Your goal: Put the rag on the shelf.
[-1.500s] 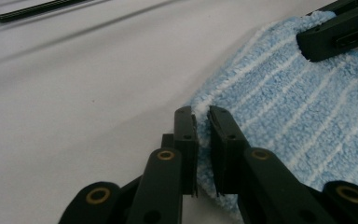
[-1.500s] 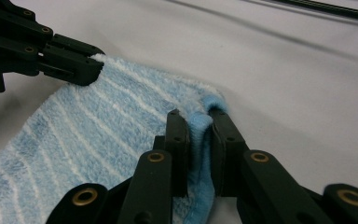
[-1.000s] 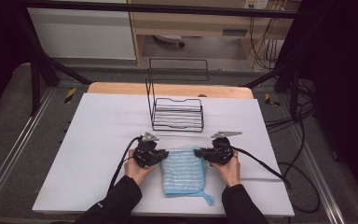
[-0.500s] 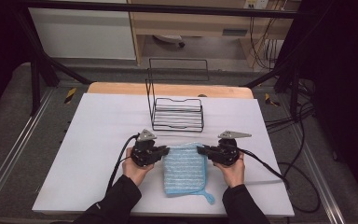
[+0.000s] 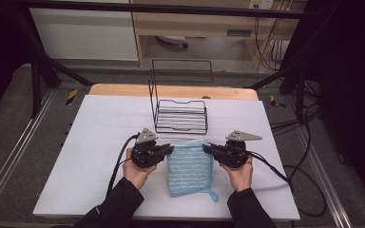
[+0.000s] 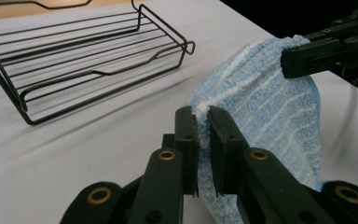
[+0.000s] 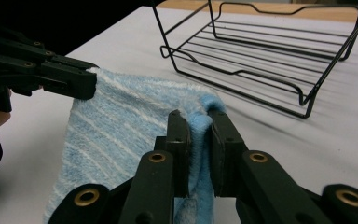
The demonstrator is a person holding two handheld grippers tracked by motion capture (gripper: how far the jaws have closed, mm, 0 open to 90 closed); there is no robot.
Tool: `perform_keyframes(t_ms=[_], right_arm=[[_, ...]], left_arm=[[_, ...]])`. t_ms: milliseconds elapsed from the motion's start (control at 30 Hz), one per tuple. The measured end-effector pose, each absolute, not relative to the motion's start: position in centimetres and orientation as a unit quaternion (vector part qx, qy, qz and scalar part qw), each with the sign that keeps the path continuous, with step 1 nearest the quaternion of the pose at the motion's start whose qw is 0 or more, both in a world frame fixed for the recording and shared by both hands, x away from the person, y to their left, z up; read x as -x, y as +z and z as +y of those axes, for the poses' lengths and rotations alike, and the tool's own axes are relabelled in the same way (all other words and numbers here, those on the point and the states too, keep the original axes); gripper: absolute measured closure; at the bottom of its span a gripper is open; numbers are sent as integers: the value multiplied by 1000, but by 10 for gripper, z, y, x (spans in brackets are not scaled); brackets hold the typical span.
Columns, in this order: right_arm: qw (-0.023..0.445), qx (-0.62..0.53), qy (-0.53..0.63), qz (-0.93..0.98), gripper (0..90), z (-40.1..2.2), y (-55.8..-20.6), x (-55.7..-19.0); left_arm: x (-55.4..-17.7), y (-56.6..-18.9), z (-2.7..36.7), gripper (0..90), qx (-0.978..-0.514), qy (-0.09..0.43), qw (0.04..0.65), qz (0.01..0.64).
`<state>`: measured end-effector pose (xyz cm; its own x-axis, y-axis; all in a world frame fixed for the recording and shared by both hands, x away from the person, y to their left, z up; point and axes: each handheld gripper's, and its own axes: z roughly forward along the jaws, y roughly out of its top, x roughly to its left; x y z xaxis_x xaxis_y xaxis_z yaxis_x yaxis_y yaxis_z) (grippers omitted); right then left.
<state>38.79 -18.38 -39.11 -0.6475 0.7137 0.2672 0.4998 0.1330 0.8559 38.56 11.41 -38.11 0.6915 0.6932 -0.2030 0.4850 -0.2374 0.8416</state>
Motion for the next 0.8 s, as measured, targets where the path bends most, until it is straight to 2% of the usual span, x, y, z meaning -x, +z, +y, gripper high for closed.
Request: perform_keyframes(t_ms=[800], right_arm=[[164, -369, 562, 722, 807, -187, -347, -368]], left_arm=[[-375, -342, 116, 820, -758, 141, 533, 348]])
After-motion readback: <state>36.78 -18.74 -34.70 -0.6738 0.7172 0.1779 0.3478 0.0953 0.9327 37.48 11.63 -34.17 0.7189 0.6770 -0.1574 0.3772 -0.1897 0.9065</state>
